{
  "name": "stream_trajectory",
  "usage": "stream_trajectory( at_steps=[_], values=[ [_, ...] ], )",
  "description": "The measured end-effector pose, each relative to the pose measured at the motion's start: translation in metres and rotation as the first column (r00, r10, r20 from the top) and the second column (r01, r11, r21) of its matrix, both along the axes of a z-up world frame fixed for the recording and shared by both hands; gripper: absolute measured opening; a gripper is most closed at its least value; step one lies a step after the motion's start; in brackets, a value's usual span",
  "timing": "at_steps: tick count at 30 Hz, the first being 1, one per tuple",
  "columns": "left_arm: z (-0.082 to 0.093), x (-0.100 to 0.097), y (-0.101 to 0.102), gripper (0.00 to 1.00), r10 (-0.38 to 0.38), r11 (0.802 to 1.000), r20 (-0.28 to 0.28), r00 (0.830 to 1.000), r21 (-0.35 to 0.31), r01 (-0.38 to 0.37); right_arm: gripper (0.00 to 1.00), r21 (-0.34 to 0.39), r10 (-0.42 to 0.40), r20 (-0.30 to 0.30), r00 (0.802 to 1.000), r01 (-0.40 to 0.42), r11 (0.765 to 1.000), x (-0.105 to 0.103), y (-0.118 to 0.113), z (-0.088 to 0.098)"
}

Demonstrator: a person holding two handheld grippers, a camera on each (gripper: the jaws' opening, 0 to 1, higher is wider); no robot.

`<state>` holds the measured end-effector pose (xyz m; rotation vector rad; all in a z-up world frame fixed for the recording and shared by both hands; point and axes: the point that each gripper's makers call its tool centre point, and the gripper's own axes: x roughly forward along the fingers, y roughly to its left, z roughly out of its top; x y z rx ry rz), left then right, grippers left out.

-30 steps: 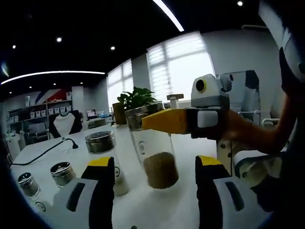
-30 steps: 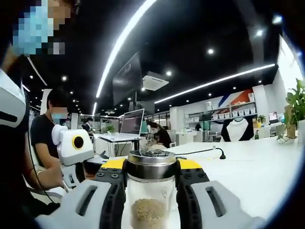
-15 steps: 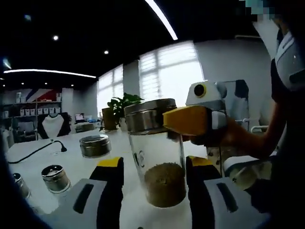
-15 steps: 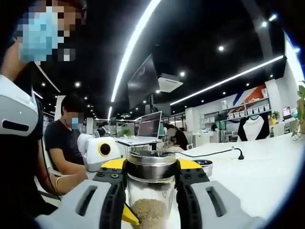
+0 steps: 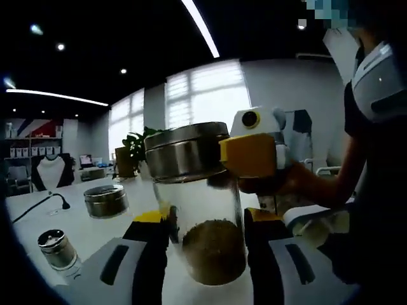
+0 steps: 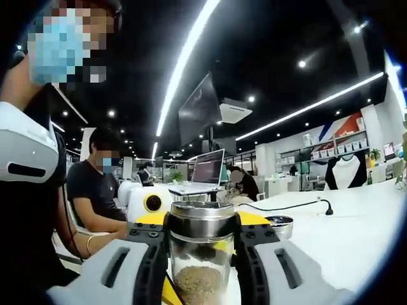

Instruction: Rotate the seasoning bottle until the label or dispensing opening points toward the visible target arrow and the bottle remains upright within the marked orientation range

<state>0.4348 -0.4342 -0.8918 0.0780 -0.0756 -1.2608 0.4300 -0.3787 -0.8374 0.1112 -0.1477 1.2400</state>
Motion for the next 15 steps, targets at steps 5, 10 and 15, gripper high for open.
stream_trajectory(
  at_steps=[5, 10, 15],
  values=[
    [0.004, 0.000, 0.000, 0.49, 0.003, 0.999, -0.025, 1.000, -0.032, -0.004, 0.37, 0.031, 0.006, -0.016, 1.000, -0.005, 0.999, 0.001, -0.003, 0.003],
    [0.009, 0.004, 0.001, 0.49, 0.051, 0.995, -0.034, 0.998, -0.082, -0.053, 0.38, 0.045, 0.003, -0.023, 1.000, -0.002, 0.999, 0.002, -0.004, 0.005],
    [0.000, 0.017, 0.009, 0.47, 0.187, 0.982, -0.006, 0.982, -0.010, -0.187, 0.37, 0.006, -0.045, -0.012, 0.999, 0.045, 0.999, 0.006, 0.000, -0.005]
  ],
)
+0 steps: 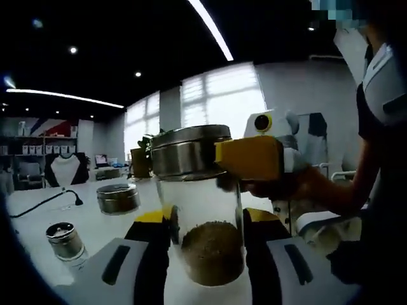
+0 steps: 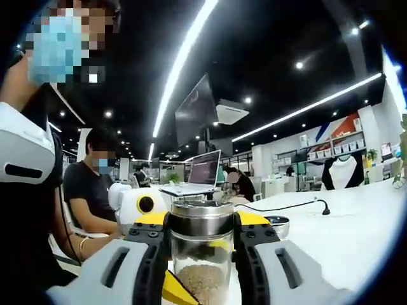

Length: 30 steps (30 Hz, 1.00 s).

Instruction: Rotate the seasoning bottle until the label or dispensing opening points toward the visible target arrow and the bottle remains upright within the marked orientation range

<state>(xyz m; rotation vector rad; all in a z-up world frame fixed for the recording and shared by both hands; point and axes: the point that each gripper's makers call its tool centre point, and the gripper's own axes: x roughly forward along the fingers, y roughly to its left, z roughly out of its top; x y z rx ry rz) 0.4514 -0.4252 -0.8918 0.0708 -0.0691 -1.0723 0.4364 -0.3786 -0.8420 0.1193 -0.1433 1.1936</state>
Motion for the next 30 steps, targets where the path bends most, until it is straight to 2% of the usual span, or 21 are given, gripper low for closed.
stream_trajectory(
  at_steps=[3, 4, 6, 9, 11, 12, 13, 18, 20, 22, 27, 30],
  values=[
    [-0.001, 0.005, 0.003, 0.47, 0.055, 0.998, -0.011, 0.998, -0.013, -0.055, 0.38, 0.010, -0.034, -0.030, 0.999, 0.035, 0.999, 0.005, 0.001, -0.003],
    [-0.002, 0.010, 0.006, 0.47, 0.100, 0.995, -0.002, 0.995, -0.004, -0.100, 0.38, 0.000, -0.054, -0.036, 0.998, 0.054, 0.999, 0.007, 0.002, -0.005],
    [-0.006, 0.018, 0.011, 0.47, 0.193, 0.980, 0.033, 0.981, 0.033, -0.194, 0.38, -0.039, -0.110, -0.021, 0.994, 0.109, 0.993, 0.013, 0.003, -0.011],
    [-0.008, 0.021, 0.014, 0.47, 0.242, 0.970, 0.027, 0.970, 0.031, -0.243, 0.37, -0.067, -0.176, -0.005, 0.984, 0.175, 0.982, 0.019, 0.007, -0.016],
    [-0.010, 0.025, 0.017, 0.46, 0.298, 0.953, 0.046, 0.954, 0.052, -0.300, 0.37, -0.077, -0.209, -0.010, 0.978, 0.207, 0.975, 0.021, 0.008, -0.019],
    [-0.008, 0.025, 0.019, 0.46, 0.316, 0.947, 0.070, 0.946, 0.039, -0.319, 0.38, -0.082, -0.222, -0.004, 0.975, 0.221, 0.972, 0.022, 0.009, -0.019],
    [-0.005, 0.026, 0.022, 0.46, 0.344, 0.939, 0.069, 0.937, 0.009, -0.345, 0.38, -0.074, -0.254, -0.016, 0.967, 0.252, 0.965, 0.024, 0.008, -0.019],
    [-0.005, 0.025, 0.025, 0.46, 0.380, 0.925, 0.051, 0.924, -0.021, -0.379, 0.38, -0.091, -0.297, 0.022, 0.954, 0.298, 0.950, 0.023, 0.014, -0.018],
    [-0.007, 0.027, 0.026, 0.46, 0.407, 0.913, 0.064, 0.911, -0.009, -0.407, 0.38, -0.104, -0.320, 0.028, 0.947, 0.321, 0.941, 0.023, 0.016, -0.019],
    [-0.009, 0.030, 0.031, 0.46, 0.462, 0.885, 0.090, 0.882, 0.022, -0.466, 0.38, -0.109, -0.338, 0.029, 0.941, 0.339, 0.934, 0.024, 0.018, -0.020],
    [-0.010, 0.029, 0.031, 0.46, 0.494, 0.869, 0.066, 0.867, 0.006, -0.495, 0.41, -0.116, -0.386, 0.034, 0.922, 0.387, 0.915, 0.028, 0.022, -0.022],
    [-0.011, 0.030, 0.033, 0.46, 0.520, 0.853, 0.064, 0.852, 0.011, -0.522, 0.41, -0.100, -0.394, 0.015, 0.919, 0.393, 0.914, 0.029, 0.023, -0.022]
  ],
)
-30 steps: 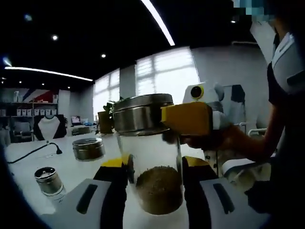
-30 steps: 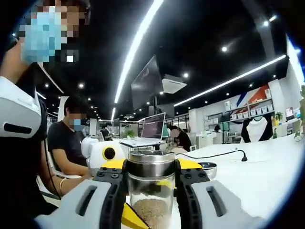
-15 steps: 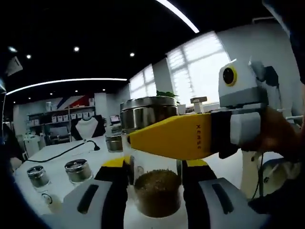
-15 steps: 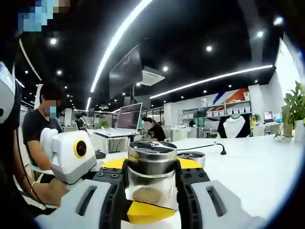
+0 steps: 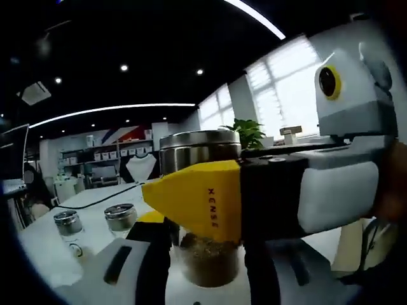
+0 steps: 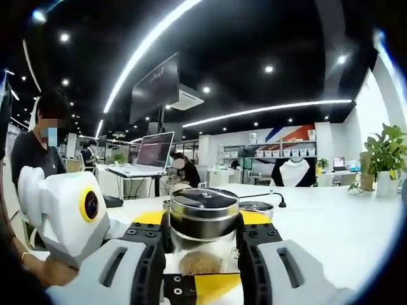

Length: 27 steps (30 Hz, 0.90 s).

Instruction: Rotate the seasoning bottle until the label or dispensing opening points toward the visible target arrow and the bottle remains upright within the marked orientation range

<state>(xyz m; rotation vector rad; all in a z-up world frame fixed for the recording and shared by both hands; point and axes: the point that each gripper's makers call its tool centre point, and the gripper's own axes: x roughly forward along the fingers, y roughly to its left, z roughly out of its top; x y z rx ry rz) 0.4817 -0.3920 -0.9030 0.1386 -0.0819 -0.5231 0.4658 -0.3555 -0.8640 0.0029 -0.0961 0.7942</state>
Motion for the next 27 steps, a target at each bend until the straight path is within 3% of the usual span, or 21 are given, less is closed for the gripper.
stream_trajectory(
  at_steps=[4, 9, 13, 17, 24, 27],
  values=[
    [-0.001, -0.003, 0.003, 0.46, 0.049, 0.999, 0.013, 0.999, 0.001, -0.049, 0.43, 0.011, -0.017, -0.010, 1.000, 0.017, 1.000, 0.002, 0.004, -0.002],
    [-0.004, -0.004, 0.004, 0.46, 0.045, 0.999, -0.015, 0.999, -0.012, -0.046, 0.42, 0.000, -0.039, -0.009, 0.999, 0.039, 0.999, 0.007, 0.002, -0.006],
    [-0.006, -0.006, 0.005, 0.46, 0.042, 0.999, -0.024, 0.999, -0.018, -0.043, 0.41, 0.023, 0.018, -0.010, 1.000, -0.018, 1.000, 0.007, 0.003, -0.005],
    [0.000, -0.009, 0.003, 0.46, 0.013, 0.998, -0.025, 1.000, -0.059, -0.014, 0.40, 0.036, 0.059, 0.015, 0.998, -0.059, 0.998, 0.005, 0.001, 0.001],
    [0.005, -0.012, -0.004, 0.45, -0.055, 0.998, -0.004, 0.998, -0.016, 0.055, 0.39, 0.106, 0.126, -0.008, 0.992, -0.124, 0.986, 0.007, -0.009, 0.007],
    [0.002, -0.015, -0.008, 0.45, -0.105, 0.994, -0.031, 0.994, 0.020, 0.106, 0.39, 0.127, 0.156, -0.022, 0.987, -0.152, 0.980, 0.008, -0.014, 0.007]
  ],
)
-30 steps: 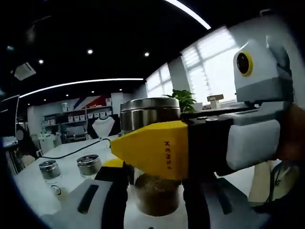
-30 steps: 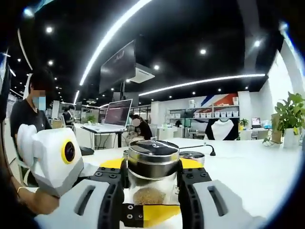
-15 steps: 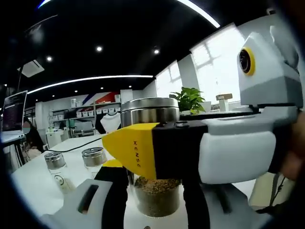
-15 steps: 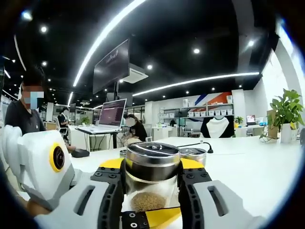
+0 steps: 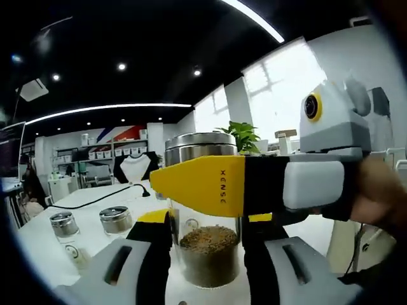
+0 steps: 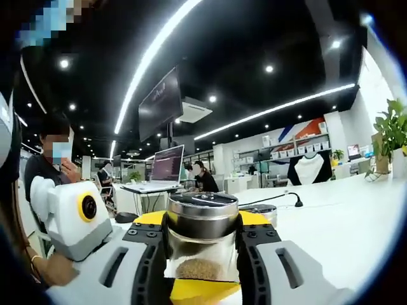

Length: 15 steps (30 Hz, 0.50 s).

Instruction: Rotate the seasoning bottle until the label or dispensing opening points toward the visible target arrow and the bottle remains upright within the marked orientation range

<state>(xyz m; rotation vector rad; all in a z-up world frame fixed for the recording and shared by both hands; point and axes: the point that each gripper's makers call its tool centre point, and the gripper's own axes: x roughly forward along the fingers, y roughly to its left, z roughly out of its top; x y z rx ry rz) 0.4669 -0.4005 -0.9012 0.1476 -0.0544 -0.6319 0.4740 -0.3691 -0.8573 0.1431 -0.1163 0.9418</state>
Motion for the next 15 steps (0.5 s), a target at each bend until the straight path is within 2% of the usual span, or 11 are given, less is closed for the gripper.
stream_trajectory(
  at_steps=[2, 5, 7, 8, 10, 12, 15],
  values=[
    [0.002, 0.002, -0.001, 0.46, -0.002, 1.000, 0.005, 1.000, -0.005, 0.002, 0.39, 0.007, 0.007, -0.002, 1.000, -0.007, 1.000, 0.000, -0.001, -0.001],
    [0.000, 0.000, -0.003, 0.46, -0.049, 0.999, 0.002, 0.999, 0.008, 0.049, 0.39, -0.003, 0.025, 0.004, 1.000, -0.025, 1.000, -0.002, -0.003, -0.001],
    [-0.009, -0.004, -0.008, 0.46, -0.122, 0.992, -0.062, 0.991, 0.017, 0.124, 0.39, -0.016, 0.034, 0.016, 0.999, -0.033, 0.999, -0.002, -0.006, 0.000],
    [-0.010, -0.007, -0.009, 0.45, -0.161, 0.987, -0.090, 0.983, -0.006, 0.161, 0.39, -0.022, 0.039, 0.017, 0.999, -0.038, 0.999, -0.003, -0.007, 0.000],
    [-0.004, -0.009, -0.010, 0.45, -0.205, 0.977, -0.083, 0.975, -0.072, 0.199, 0.39, -0.010, 0.047, 0.015, 0.999, -0.047, 0.999, -0.004, -0.011, 0.001],
    [0.003, -0.006, -0.006, 0.44, -0.218, 0.968, -0.071, 0.973, -0.141, 0.207, 0.39, 0.000, 0.061, 0.008, 0.998, -0.061, 0.998, -0.003, -0.015, 0.001],
    [0.003, -0.005, -0.003, 0.46, -0.253, 0.961, -0.084, 0.964, -0.139, 0.240, 0.39, -0.007, 0.075, 0.012, 0.997, -0.075, 0.997, -0.006, -0.014, 0.002]
  ],
)
